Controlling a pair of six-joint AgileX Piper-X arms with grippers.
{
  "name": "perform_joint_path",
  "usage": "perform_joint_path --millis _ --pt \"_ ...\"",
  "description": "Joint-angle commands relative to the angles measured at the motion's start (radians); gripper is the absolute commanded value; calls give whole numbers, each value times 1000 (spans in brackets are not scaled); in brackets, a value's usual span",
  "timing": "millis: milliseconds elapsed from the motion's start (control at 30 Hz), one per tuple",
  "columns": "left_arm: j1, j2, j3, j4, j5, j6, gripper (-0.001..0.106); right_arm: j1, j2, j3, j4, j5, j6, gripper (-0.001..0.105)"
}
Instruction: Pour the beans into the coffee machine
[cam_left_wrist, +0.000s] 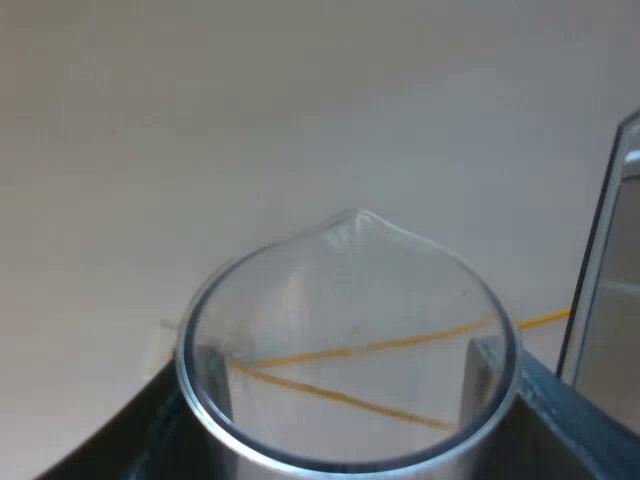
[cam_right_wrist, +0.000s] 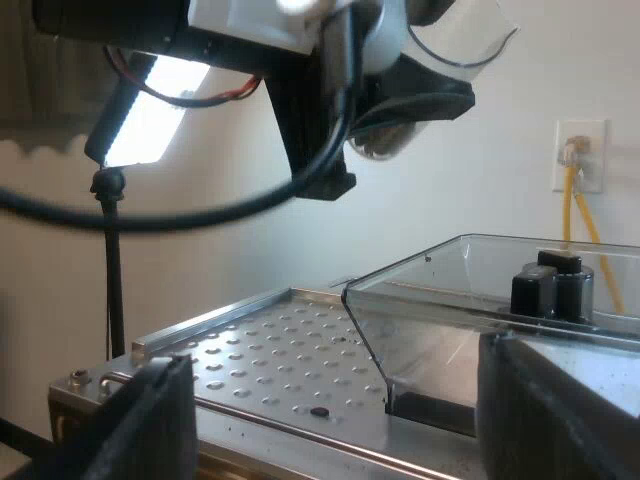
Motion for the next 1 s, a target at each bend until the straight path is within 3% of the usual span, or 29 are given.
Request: perform_joint_path --millis 33,100,167,233,600,900,1000 --pt "-2 -3 -8 -18 -5 158 27 1 -4 -7 -13 2 -8 62" --pt "-2 -3 -8 -18 0 213 27 1 -4 -7 -13 2 -8 62" --pt "-2 0 -8 -18 0 330 27 1 -4 -7 -13 2 -8 62" --pt "-2 0 -8 -18 -5 396 27 1 -4 -7 -13 2 -5 62" --pt "-2 25 -8 -18 0 612 27 1 -4 -7 -13 2 -4 62" --pt "-2 40 -8 -18 16 859 27 1 -4 -7 -13 2 -4 62" --pt "-2 40 -8 -18 22 910 27 1 -4 -7 -18 2 -4 62"
